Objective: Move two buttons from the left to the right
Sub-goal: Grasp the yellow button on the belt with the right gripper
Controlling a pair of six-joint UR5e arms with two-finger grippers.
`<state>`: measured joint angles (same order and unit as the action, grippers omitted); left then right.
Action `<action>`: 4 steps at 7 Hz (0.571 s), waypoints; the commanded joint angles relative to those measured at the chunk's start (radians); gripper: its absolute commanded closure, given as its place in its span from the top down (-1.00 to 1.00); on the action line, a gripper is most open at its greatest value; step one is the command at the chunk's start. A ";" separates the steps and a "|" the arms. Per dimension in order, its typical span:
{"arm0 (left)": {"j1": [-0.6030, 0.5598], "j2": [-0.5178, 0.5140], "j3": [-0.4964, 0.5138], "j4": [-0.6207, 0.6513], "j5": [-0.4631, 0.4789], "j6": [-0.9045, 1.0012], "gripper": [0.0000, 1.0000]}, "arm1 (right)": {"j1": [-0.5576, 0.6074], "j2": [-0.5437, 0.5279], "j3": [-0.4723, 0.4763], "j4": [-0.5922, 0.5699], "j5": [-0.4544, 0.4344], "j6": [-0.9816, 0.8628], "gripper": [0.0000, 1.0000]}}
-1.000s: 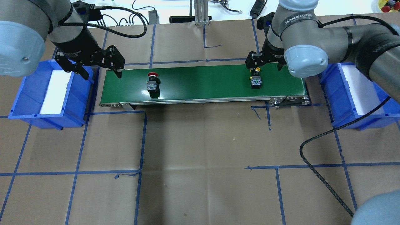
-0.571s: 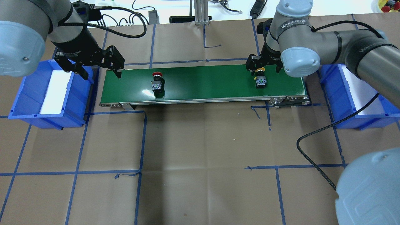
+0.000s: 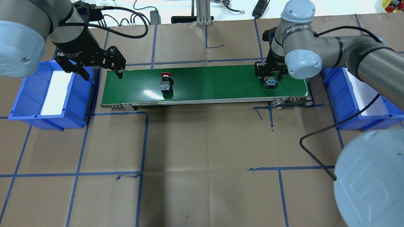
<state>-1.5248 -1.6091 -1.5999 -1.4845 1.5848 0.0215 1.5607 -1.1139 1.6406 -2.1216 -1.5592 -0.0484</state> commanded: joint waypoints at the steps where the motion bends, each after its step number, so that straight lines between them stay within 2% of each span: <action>1: 0.000 0.000 0.000 0.001 -0.002 0.000 1.00 | -0.028 -0.020 -0.013 0.009 -0.002 -0.010 -0.92; 2: 0.000 0.000 0.000 0.001 -0.002 0.000 1.00 | -0.039 -0.053 -0.033 0.029 -0.005 -0.010 -0.92; 4: 0.000 0.000 0.000 0.001 -0.005 0.000 1.00 | -0.163 -0.133 -0.117 0.220 0.025 -0.019 -0.91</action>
<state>-1.5248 -1.6091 -1.5999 -1.4834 1.5810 0.0215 1.4697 -1.1992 1.5726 -1.9990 -1.5543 -0.0609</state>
